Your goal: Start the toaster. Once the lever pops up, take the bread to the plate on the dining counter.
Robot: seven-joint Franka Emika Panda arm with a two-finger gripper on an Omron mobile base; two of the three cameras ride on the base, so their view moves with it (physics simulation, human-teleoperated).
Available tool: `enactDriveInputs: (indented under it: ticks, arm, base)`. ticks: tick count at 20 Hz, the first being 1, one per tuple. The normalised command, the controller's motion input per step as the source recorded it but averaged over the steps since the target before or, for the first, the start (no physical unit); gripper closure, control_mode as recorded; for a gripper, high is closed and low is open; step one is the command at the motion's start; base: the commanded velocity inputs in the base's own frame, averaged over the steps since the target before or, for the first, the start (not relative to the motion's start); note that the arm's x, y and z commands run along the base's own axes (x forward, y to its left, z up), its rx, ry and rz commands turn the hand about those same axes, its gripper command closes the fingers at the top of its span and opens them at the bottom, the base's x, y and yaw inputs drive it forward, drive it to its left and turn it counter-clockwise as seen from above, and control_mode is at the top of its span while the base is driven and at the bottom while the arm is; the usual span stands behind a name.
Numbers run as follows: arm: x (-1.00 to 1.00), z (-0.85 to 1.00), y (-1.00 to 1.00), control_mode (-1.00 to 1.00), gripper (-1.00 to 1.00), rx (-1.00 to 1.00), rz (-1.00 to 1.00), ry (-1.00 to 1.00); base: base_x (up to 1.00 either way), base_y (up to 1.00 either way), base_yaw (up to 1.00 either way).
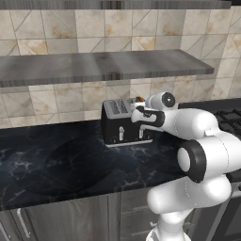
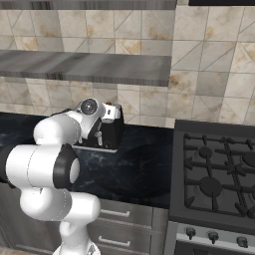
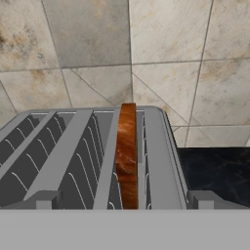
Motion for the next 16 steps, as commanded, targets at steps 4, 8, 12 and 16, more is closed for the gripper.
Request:
enactDriveInputs:
  ticks: [4,8,12,16]
  arm:
    - [0.00,0.00,0.00,-1.00,-1.00,0.00,0.00,0.00]
    - [0.00,0.00,0.00,-1.00,-1.00,0.00,0.00,0.00]
    - [0.00,0.00,0.00,-1.00,-1.00,0.00,0.00,0.00]
    - [0.00,0.00,0.00,-1.00,-1.00,0.00,0.00,0.00]
  base:
    - [0.00,0.00,0.00]
    - [0.00,0.00,0.00]
    - [0.00,0.00,0.00]
    - [0.00,0.00,0.00]
